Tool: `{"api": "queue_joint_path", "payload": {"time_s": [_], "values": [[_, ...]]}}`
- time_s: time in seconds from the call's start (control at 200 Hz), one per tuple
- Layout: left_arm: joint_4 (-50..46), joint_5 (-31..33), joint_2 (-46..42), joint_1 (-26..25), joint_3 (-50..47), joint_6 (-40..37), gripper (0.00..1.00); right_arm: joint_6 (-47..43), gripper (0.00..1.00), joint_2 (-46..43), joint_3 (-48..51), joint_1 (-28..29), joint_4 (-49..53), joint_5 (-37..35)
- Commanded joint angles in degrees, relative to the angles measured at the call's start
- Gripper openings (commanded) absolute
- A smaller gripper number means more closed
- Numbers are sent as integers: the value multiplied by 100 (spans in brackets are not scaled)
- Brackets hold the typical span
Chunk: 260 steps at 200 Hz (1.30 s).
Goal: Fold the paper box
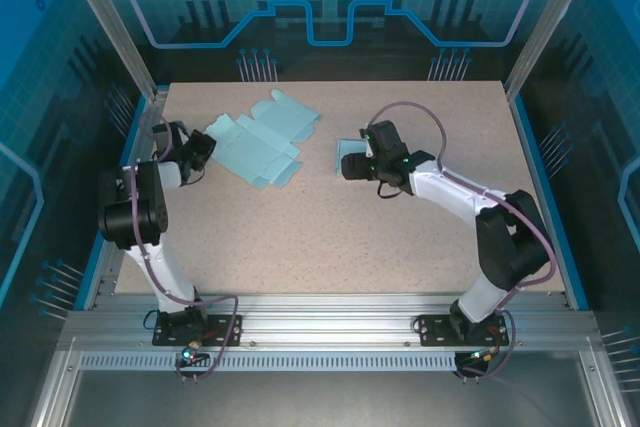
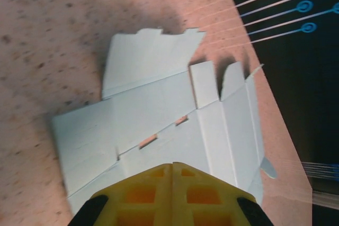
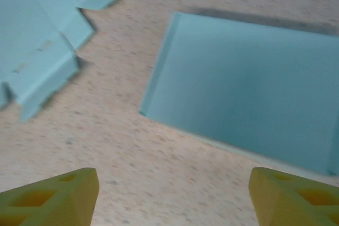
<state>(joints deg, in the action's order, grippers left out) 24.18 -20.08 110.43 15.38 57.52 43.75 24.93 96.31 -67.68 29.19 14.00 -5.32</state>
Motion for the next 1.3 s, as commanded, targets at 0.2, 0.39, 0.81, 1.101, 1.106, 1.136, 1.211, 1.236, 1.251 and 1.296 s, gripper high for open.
{"api": "queue_joint_path", "payload": {"time_s": [0.2, 0.39, 0.81, 1.101, 1.106, 1.136, 1.211, 1.236, 1.251, 1.296], "values": [[270, -202, -111, -28, -103, -85, 0, 1176, 70, 1859, -1966, 675, 129, 1367], [197, -177, -227, -35, -175, -106, 0, 2194, 69, 2675, -2444, 860, 162, 1237], [8, -58, -447, -34, -340, -252, 0, 2566, 62, 3666, -3464, 992, 493, 1133], [-135, 4, -593, -34, -421, -323, 0, 2720, 32, 4491, -4226, 966, 570, 1418], [-139, 4, -593, -34, -423, -327, 0, 2737, 31, 4492, -4222, 966, 547, 1436], [-162, 12, -609, -35, -445, -333, 0, 2797, 24, 4483, -4174, 949, 414, 1543], [-217, 54, -656, -30, -494, -340, 3, 2918, 5, 4416, -4005, 915, 41, 1823], [-223, 56, -670, -35, -516, -347, 5, 2951, 1, 4373, -3936, 907, -77, 1890], [-237, 56, -685, -35, -533, -341, 7, 2962, 0, 4339, -3893, 900, -138, 1929], [-275, 48, -735, -35, -563, -347, 14, 3004, 0, 4228, -3752, 875, -298, 2003]]}}
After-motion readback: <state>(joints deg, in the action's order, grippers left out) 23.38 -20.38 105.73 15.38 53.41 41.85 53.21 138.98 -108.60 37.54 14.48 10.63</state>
